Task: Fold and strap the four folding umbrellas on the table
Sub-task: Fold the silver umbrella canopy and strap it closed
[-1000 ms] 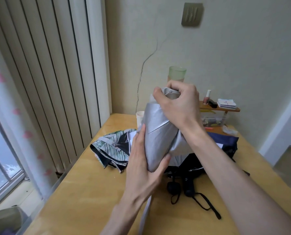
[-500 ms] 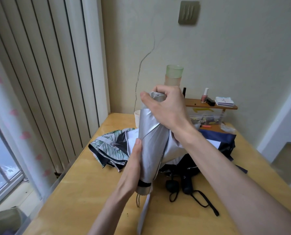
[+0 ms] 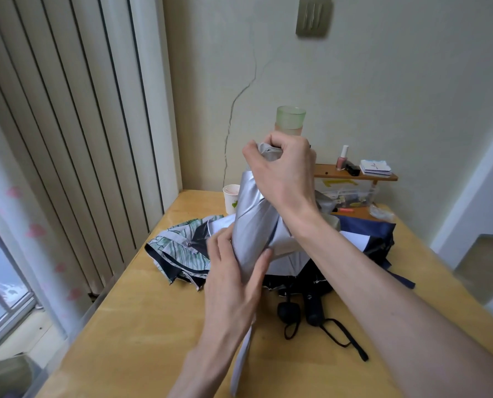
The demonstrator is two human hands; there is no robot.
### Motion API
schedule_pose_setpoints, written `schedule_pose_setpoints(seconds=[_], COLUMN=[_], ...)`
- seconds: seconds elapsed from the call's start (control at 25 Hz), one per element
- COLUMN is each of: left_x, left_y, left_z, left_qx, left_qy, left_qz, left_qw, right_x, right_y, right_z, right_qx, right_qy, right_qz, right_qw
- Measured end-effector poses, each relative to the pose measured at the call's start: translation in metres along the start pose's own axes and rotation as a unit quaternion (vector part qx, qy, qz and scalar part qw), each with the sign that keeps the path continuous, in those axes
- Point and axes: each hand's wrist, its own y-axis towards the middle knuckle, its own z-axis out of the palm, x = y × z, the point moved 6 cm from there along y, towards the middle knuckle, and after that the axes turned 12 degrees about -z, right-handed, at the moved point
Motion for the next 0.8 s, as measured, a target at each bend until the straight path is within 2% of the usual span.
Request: schedule_pose_setpoints(seconds=[0.12,0.28,0.4,0.6,0.8], left_x=[0.004,0.012,0.015,0.018,0.019], left_y=[0.005,0.002,0.004,0.004,0.008], left_z=[-0.005,-0.005,-0.002,0.000,0.001], left_qx=[-0.032,-0.061,-0.038,-0.020,0.002], left_qy=[0.008,-0.006,-0.022,-0.108,-0.169], left_qz=[0.009,0.001,0.006,0.001,-0.023], left_qw=[0.999,0.998,0.999,0.994,0.985], right_x=[-0.003,-0.001,-0.005,-0.015,-0.023], right_y=[0.000,-0.001,0.000,0.001,0.000], right_z=[-0.001,0.003,0.006,0.009,0.007], right_qx=[-0.019,-0.007,0.022,0.131,0.246], right_qy=[0.013,0.030,0.071,0.142,0.137], right_qz=[0.009,0.008,0.021,0.028,0.008], right_qw=[1.000,1.000,0.997,0.981,0.960])
